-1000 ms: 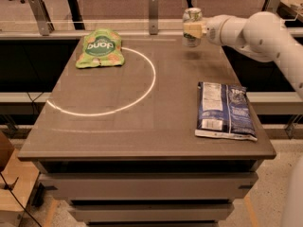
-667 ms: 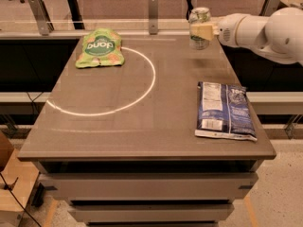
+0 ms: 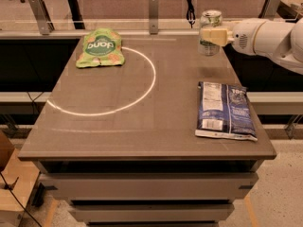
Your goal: Move 7up can near blue chip bag
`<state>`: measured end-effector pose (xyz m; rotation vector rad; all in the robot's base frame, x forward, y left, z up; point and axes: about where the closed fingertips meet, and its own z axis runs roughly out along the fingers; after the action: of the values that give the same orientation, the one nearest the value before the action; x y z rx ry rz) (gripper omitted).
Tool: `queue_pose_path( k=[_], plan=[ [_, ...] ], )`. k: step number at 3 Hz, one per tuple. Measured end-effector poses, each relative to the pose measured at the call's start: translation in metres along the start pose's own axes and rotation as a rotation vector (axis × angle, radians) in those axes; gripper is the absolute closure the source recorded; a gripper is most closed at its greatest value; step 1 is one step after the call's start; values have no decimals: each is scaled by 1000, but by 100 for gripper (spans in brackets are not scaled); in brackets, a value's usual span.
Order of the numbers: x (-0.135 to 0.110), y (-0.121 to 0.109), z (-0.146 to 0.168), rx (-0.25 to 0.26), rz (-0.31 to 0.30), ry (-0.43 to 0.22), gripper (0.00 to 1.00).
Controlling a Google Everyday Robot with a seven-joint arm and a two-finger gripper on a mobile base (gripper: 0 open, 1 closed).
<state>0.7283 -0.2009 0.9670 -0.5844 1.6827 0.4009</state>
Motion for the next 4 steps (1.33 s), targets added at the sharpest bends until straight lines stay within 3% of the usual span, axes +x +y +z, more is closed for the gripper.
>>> queue_pose_path(
  k=[2,4],
  plan=[
    [22,5,-16,14,24,37,100],
    [56,12,-37,35,59,20,58]
  ],
)
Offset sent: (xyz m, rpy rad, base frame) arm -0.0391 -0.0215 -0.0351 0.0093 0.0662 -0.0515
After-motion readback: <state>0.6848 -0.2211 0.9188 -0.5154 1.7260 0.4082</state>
